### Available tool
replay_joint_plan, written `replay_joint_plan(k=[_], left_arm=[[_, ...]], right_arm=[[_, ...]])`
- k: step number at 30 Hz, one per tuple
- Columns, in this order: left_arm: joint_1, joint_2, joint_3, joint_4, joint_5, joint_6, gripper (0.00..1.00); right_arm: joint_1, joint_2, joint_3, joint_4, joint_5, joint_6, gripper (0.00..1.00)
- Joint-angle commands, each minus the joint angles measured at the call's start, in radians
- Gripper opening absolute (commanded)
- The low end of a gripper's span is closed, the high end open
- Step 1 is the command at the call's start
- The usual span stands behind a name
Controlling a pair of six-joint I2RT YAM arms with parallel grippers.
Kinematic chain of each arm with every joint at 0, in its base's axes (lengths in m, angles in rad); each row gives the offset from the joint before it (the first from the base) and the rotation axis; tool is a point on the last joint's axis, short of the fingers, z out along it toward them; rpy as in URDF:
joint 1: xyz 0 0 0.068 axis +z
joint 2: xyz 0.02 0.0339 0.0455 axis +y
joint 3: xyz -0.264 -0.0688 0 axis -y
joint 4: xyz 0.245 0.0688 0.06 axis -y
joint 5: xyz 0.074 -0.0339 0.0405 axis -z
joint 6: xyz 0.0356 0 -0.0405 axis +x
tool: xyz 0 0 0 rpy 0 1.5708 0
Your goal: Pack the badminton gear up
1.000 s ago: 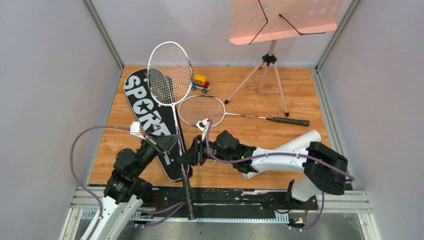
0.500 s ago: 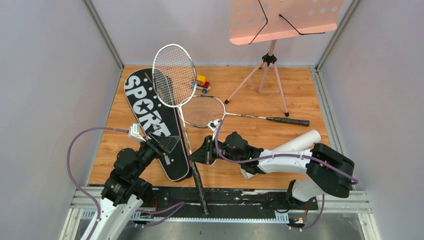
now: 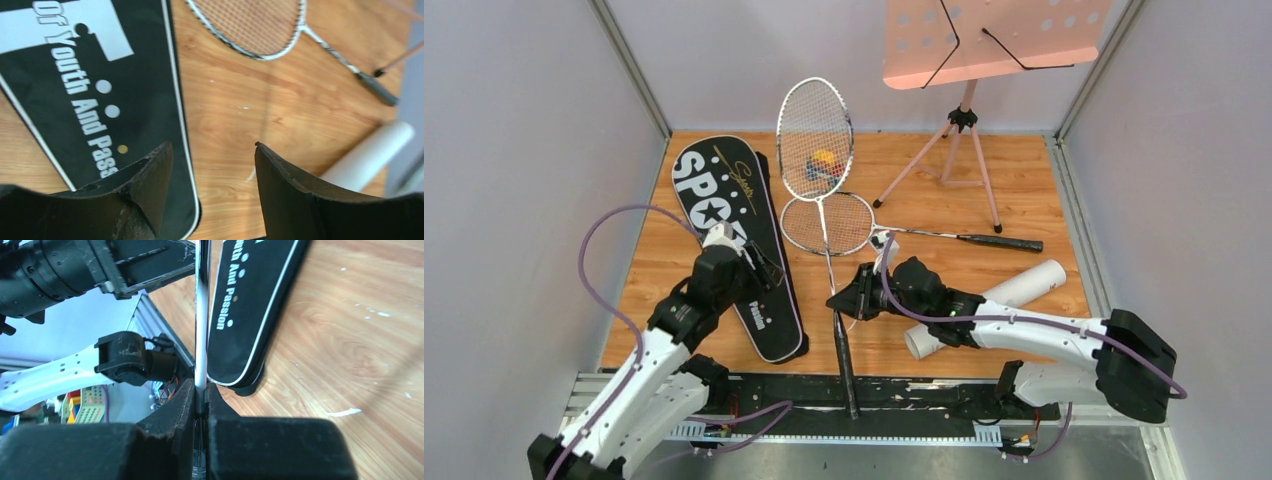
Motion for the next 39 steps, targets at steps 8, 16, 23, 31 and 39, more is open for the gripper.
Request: replay_joint_plan(k=[8, 16, 23, 31, 39], left_arm=[[0.004, 0.443, 0.143, 0.126, -0.165, 0.175, 0.65], [0.004, 0.746, 0.261, 0.145, -0.213, 0.217, 0.61], [0.004, 0.902, 0.296, 0.177, -0.202, 0.219, 0.61], [0.004, 0.983, 0.311, 0.149, -0.2, 0.219, 0.46], [0.004, 0.91, 0.304, 0.133, -0.196, 0.244, 0.02]], right_arm=[[-0.003, -0.19, -0.045, -0.088, 0.202, -0.04, 0.0], [-0.003, -0.251, -0.085, -0.089, 0.2, -0.048, 0.0], [-0.002, -0.277, -0.1, -0.099, 0.195, -0.054, 0.0], [-0.003, -0.297, -0.116, -0.1, 0.205, -0.055, 0.0], [-0.003, -0.282, -0.111, -0.099, 0.201, -0.05, 0.0]])
